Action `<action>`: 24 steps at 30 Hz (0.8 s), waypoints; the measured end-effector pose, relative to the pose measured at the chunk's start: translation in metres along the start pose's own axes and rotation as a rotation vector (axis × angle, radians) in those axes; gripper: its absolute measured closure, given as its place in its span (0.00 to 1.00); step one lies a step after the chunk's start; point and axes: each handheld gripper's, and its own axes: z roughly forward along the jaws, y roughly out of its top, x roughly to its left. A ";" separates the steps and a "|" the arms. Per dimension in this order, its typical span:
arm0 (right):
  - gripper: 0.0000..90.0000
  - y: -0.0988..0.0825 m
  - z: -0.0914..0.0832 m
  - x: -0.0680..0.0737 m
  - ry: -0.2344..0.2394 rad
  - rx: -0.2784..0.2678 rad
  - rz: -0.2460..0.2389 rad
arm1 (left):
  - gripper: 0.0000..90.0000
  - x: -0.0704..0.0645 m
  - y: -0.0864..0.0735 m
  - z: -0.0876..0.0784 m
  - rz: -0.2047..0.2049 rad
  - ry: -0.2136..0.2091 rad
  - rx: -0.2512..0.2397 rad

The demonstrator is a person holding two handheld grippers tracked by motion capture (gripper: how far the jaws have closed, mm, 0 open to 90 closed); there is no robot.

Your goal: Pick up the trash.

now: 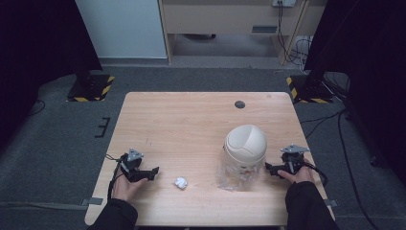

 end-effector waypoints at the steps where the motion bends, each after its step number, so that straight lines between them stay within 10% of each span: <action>1: 0.01 0.000 0.000 0.000 0.000 0.000 0.000 | 0.16 0.000 0.000 0.000 0.000 0.000 0.000; 24: 0.01 0.000 0.000 0.000 -0.001 -0.001 0.001 | 0.13 -0.015 0.030 -0.038 -0.023 -0.063 -0.290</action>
